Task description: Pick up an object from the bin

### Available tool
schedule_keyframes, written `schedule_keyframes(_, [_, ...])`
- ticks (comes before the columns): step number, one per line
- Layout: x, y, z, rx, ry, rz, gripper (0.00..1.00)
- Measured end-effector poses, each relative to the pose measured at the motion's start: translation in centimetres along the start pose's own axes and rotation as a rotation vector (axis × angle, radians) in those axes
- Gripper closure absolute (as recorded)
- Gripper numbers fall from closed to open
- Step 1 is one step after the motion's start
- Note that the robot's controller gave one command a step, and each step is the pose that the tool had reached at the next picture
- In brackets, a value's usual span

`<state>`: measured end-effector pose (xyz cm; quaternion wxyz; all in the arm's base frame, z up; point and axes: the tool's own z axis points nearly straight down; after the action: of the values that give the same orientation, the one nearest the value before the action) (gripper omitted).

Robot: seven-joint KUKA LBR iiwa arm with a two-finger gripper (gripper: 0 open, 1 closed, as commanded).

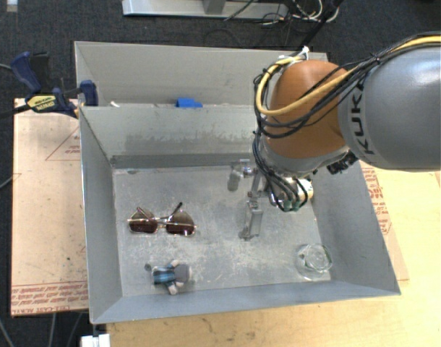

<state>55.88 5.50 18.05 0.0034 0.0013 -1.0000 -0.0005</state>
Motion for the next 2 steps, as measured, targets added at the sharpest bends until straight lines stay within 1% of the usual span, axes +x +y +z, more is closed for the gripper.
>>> schedule_keyframes(1, [-0.1,0.0,-0.5,0.000,-0.008,0.001,0.00])
schedule_keyframes(2, [-2.3,6.6,6.4,0.000,-0.014,-0.066,0.00])
